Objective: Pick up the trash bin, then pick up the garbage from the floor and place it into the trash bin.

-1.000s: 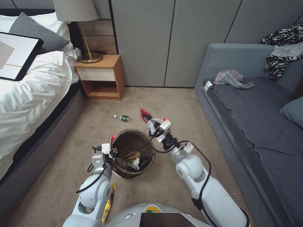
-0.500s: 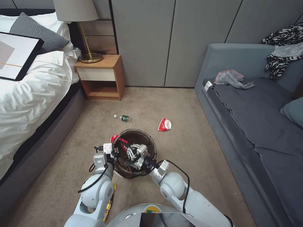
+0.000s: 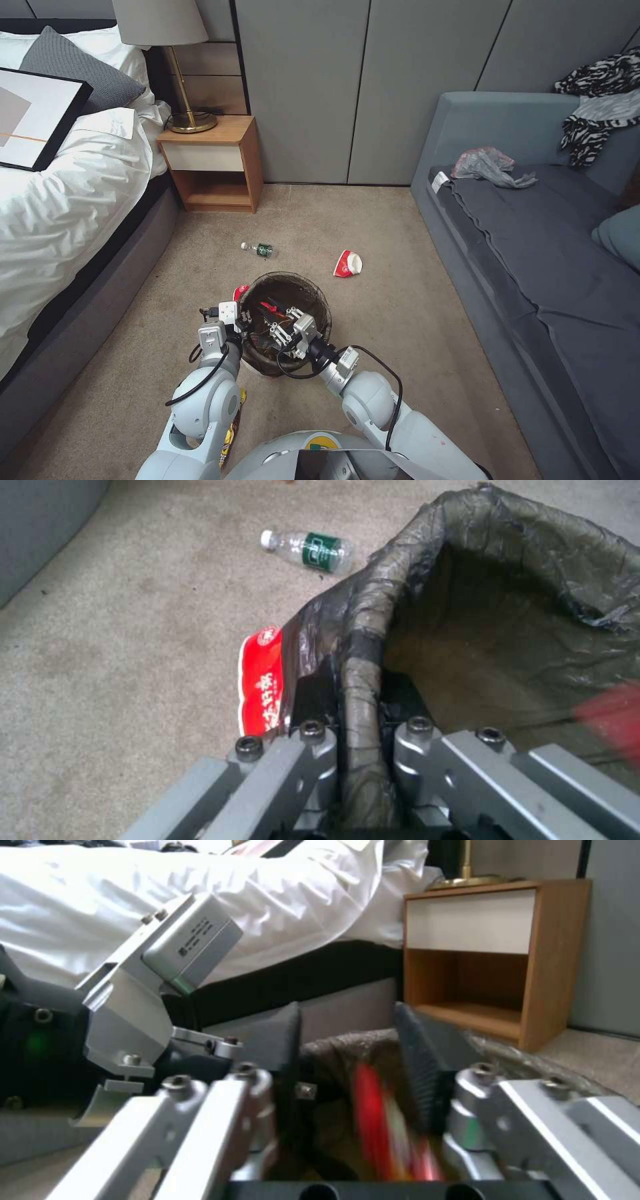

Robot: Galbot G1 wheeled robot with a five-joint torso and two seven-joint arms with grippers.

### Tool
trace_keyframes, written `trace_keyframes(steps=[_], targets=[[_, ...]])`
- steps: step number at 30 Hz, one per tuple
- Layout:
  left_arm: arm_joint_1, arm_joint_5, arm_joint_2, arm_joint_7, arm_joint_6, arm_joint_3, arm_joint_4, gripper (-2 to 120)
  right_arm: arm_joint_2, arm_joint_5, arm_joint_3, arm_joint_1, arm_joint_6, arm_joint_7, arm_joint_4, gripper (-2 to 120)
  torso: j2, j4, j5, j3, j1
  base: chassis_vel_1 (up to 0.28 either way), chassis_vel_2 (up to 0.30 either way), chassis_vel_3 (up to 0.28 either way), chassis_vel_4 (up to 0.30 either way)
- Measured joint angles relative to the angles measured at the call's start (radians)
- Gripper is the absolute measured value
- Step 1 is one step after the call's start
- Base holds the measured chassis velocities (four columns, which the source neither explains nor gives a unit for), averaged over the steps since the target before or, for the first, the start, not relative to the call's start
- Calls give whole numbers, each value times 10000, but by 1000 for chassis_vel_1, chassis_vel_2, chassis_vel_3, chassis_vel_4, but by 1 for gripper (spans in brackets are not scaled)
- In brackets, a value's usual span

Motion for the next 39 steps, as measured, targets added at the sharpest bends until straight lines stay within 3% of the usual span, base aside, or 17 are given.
trace_keyframes(steps=[9, 11, 12, 14, 17, 23, 24, 27, 28, 29, 31, 39], targets=[[-11, -29, 35, 0, 4, -97, -50, 5, -189, -23, 93, 89, 43, -1, 161, 75, 0, 2, 0, 0, -1, 0, 0, 0, 0], [-10, -30, 35, 0, 4, -102, -51, 5, -226, -13, 105, 99, 42, -1, 189, 77, 0, 2, 0, 0, -1, 0, 0, 0, 0], [-9, -30, 35, 0, 4, -103, -50, 5, -247, -7, 114, 102, 40, -1, 212, 85, 0, 2, 0, 0, -1, 0, 0, 0, 0], [-8, -30, 34, 0, 4, -103, -51, 5, -258, -4, 116, 104, 40, -1, 226, 85, 0, 2, 0, 0, -1, 0, 0, 0, 0], [-8, -30, 25, 0, 4, -104, -57, 5, -272, 7, 136, 102, 39, -2, 357, 99, 0, 1, 1, 0, -1, 0, 0, 0, 0], [-7, -31, 41, 0, 5, -155, -63, 5, -291, -229, 432, 23, 111, 22, 904, 100, 0, 2, 1, 1, -1, 0, 0, 0, 0], [-12, -39, 46, 0, 5, -205, -65, 5, -273, -447, 833, -159, 223, 149, 1473, 100, 0, 2, 1, 0, -1, 0, 0, 0, 0], [-19, -48, 71, 6, -9, -333, -56, 5, -28, -1005, 2038, -1097, -168, 1796, 3058, 100, 1, 1, 0, 0, -1, 0, 0, 0, 0], [-19, -48, 71, 6, -9, -333, -56, 5, -28, -1005, 2038, -1097, -168, 1796, 3058, 100, 1, 1, 0, 0, -1, 0, 0, 0, 0], [-35, -49, 76, 8, -19, -383, -37, 5, 138, -1049, 2674, -1594, -411, 2425, 3389, 100, 1, -1, 0, 0, -1, 0, 0, 0, 0], [-72, -51, 78, 16, -44, -409, 16, 5, 485, -1154, 3797, -2399, -43, 3002, 3127, 100, 1, -4, 0, 0, -1, 0, 0, 0, 0], [-78, -47, 64, 19, -64, -362, 73, 5, 1226, -2040, 5265, -3052, 2149, 2951, 921, 100, 0, 0, 3, 0, -1, 0, 0, 0, 0]])
